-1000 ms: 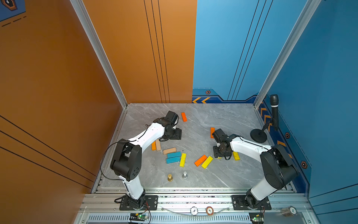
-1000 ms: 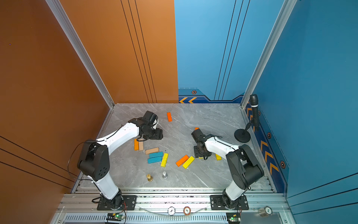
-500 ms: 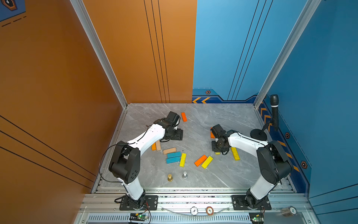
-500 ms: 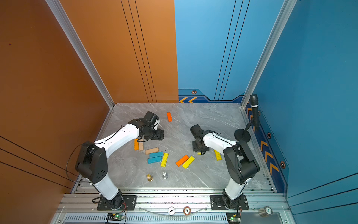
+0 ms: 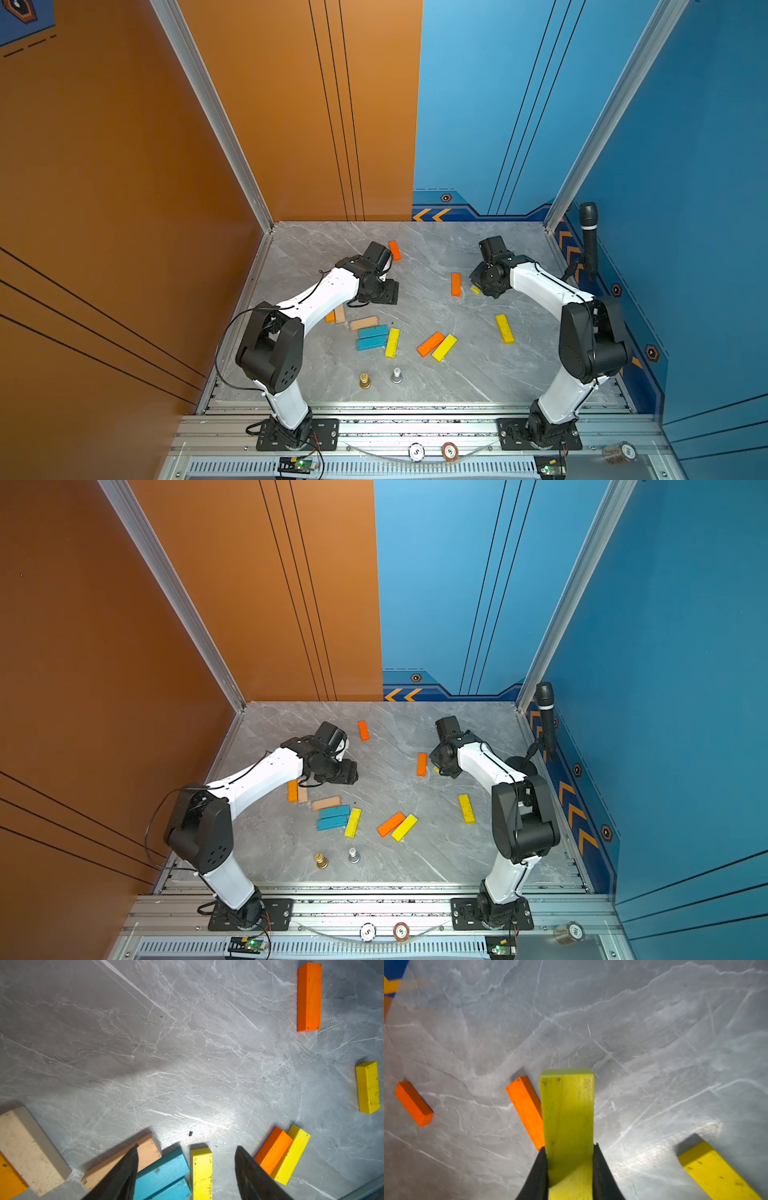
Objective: Assemble the number 6 with building blocks
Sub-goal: Assemble the building block at the center of the board.
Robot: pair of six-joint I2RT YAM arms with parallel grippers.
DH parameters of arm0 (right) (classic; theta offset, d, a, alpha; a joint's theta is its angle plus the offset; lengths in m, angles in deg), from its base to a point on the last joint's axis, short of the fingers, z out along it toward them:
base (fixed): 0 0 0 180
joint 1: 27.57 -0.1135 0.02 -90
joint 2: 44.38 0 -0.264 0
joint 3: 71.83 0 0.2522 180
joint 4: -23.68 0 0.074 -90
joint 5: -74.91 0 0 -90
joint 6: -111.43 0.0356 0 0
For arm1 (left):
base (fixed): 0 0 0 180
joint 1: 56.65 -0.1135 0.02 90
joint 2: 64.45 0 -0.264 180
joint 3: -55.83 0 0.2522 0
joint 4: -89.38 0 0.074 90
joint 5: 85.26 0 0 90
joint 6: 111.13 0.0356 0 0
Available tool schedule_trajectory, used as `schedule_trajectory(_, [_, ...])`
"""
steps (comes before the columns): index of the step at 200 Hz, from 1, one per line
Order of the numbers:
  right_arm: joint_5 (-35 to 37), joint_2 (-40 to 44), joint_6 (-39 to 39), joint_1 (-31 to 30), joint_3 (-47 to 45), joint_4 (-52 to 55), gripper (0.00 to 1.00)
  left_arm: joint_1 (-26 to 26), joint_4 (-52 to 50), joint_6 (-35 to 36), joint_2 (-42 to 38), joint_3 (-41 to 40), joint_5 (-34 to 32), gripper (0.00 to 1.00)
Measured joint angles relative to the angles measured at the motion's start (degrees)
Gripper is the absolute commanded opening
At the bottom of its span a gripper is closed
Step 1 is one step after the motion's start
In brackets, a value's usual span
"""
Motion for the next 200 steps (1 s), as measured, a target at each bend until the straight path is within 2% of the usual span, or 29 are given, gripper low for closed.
schedule_trajectory(73, [2.86,-8.13,23.02,-0.13,1.31,-6.23,0.20,0.81,0.00,0.00,0.00,0.00,0.44,0.74])
schedule_trajectory(141, [5.18,-13.42,35.30,-1.31,5.99,-7.74,0.24,1.55,0.00,0.02,0.00,0.00,0.46,0.74])
schedule_trajectory(158, [5.25,-13.97,37.77,-1.44,6.27,-7.69,0.29,1.55,0.00,0.02,0.00,0.00,0.46,0.74])
schedule_trajectory(200, [5.22,-14.69,41.16,-1.46,7.91,-7.58,0.57,1.55,0.00,0.04,0.00,0.00,0.44,0.74])
